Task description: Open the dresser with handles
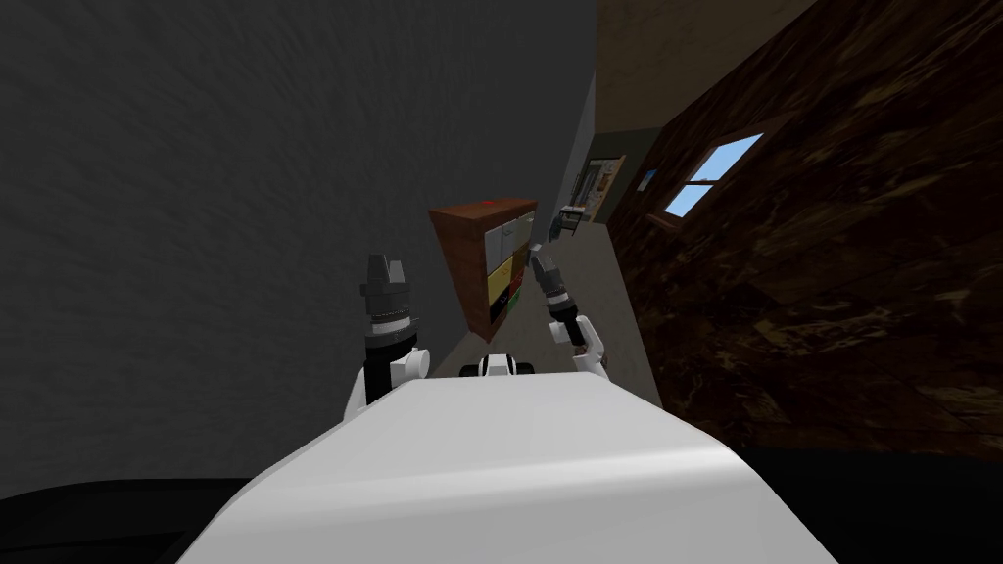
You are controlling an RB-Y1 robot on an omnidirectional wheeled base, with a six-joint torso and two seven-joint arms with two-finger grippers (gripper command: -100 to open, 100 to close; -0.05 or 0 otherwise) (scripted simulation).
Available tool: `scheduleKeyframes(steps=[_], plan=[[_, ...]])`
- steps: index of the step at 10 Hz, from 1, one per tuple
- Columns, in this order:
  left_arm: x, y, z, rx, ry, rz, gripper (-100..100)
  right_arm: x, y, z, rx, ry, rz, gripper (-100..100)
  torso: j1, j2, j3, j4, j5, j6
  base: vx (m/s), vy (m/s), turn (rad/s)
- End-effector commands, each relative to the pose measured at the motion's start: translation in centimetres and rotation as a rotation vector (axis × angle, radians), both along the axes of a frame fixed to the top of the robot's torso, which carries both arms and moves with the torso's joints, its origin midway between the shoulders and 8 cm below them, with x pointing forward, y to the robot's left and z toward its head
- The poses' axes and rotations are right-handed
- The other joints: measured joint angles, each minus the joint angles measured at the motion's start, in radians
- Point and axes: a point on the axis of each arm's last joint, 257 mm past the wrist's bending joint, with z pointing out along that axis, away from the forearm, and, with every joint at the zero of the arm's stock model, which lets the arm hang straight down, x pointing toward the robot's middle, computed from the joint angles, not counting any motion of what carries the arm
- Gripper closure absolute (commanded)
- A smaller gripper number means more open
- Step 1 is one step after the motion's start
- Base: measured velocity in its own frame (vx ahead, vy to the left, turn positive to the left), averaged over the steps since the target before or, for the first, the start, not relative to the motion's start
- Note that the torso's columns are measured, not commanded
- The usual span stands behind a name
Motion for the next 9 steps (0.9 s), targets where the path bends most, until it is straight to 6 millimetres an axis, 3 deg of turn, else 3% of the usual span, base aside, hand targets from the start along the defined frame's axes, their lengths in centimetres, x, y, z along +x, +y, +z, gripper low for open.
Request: scheduleKeyframes(steps=[1,9], plan=[[0.0,0.0,0.0,0.000,0.000,0.000,0,0.9,1.4,0.2,-0.116,-0.050,-0.033,-100,0.000,0.000,0.000,0.000,0.000,0.000,0.014,0.003,-0.013],[0.0,0.0,0.0,0.000,0.000,0.000,0,3.7,5.2,0.0,-0.419,-0.189,-0.121,-100,0.000,0.000,0.000,0.000,0.000,0.000,0.016,0.007,-0.011]])
